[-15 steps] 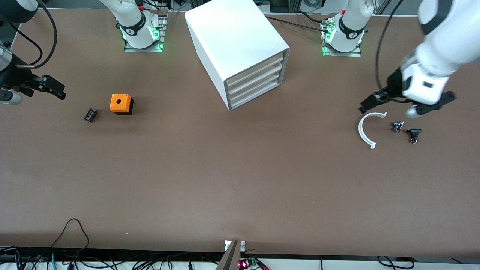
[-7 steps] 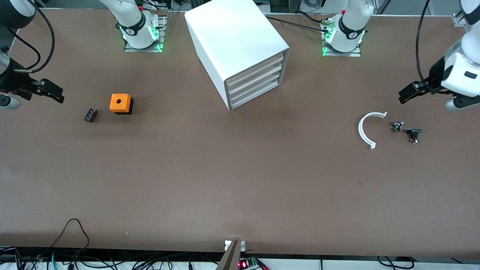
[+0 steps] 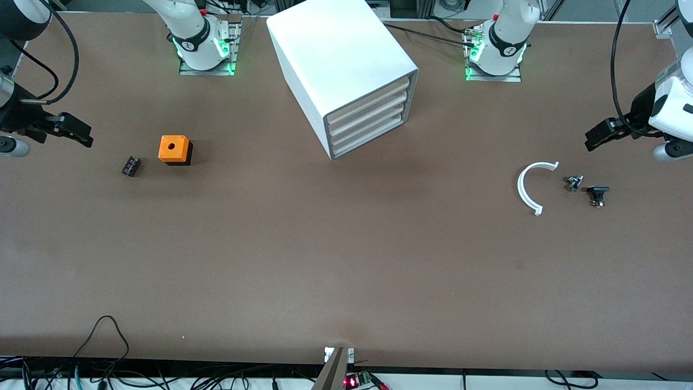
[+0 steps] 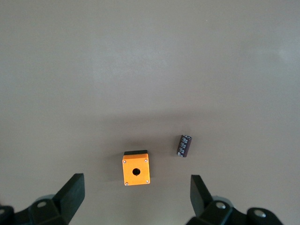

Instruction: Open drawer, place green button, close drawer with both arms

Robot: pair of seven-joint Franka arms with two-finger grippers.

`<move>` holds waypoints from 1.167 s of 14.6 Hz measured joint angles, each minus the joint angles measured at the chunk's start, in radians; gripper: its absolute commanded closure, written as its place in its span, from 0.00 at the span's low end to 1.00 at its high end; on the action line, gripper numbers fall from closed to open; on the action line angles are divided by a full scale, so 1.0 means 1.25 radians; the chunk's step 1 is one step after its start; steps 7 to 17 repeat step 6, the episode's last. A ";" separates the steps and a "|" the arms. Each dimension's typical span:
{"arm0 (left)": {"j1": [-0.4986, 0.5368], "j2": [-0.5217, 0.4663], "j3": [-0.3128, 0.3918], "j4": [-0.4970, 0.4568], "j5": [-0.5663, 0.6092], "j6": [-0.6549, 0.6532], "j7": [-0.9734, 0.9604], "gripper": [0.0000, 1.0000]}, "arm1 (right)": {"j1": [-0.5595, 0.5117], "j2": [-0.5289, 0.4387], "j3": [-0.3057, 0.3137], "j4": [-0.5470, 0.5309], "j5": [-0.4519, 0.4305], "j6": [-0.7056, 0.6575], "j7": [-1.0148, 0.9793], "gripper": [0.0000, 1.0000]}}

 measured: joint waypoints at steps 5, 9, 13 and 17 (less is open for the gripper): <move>0.002 0.006 0.001 0.006 0.000 0.000 0.000 0.00 | 0.000 0.000 0.000 0.000 0.020 -0.004 0.000 0.00; 0.002 0.007 0.001 0.010 0.000 0.000 0.000 0.00 | 0.000 0.000 0.000 0.000 0.022 -0.004 -0.001 0.00; 0.002 0.007 0.001 0.010 0.000 0.000 0.000 0.00 | 0.000 0.000 0.000 0.000 0.022 -0.004 -0.001 0.00; 0.002 0.007 0.001 0.010 0.000 0.000 0.000 0.00 | 0.000 0.000 0.000 0.000 0.022 -0.004 -0.001 0.00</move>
